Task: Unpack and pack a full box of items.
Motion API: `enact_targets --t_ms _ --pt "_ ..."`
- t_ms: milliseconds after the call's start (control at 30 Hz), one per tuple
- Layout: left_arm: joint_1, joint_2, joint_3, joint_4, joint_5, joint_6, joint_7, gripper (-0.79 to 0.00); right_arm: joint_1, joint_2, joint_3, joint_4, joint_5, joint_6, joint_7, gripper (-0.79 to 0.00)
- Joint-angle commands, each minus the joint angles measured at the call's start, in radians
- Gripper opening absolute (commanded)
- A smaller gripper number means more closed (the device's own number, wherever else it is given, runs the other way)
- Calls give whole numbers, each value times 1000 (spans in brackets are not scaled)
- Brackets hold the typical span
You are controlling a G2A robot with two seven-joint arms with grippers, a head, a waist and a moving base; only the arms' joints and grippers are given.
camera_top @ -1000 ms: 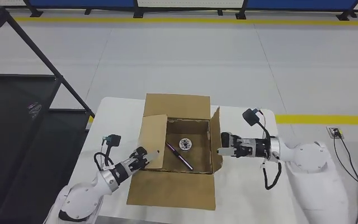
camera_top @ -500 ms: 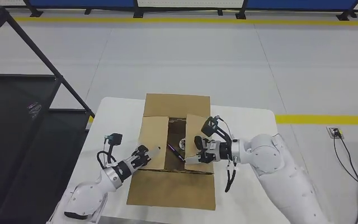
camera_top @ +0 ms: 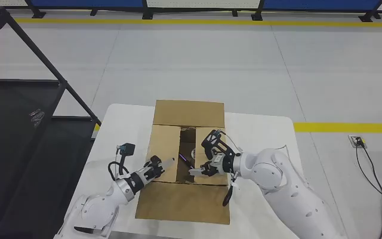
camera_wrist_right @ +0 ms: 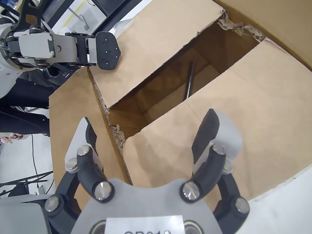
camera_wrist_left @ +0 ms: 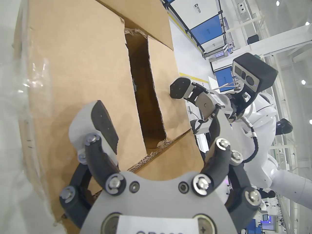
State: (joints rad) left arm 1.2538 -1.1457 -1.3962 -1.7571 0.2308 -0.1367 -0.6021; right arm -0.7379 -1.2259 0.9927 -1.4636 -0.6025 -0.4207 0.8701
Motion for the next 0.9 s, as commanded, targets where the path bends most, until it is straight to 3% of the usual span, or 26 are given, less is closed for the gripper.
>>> enact_targets --t_ms 0,200,467,700,867 --pt "1 0 2 0 1 -1 2 0 5 -1 -7 9 -3 6 1 0" --pt "23 6 -39 -49 -18 -13 11 0 12 -1 -1 18 17 -6 -14 0" --pt "129 28 -229 -165 -85 -65 -24 0 -5 9 64 -43 85 21 -62 0" --pt "265 48 -427 -128 -187 -136 -149 0 1 10 74 -44 55 57 -75 0" --pt "320 61 -489 -66 -341 -187 -326 0 1 10 74 -44 55 57 -75 0"
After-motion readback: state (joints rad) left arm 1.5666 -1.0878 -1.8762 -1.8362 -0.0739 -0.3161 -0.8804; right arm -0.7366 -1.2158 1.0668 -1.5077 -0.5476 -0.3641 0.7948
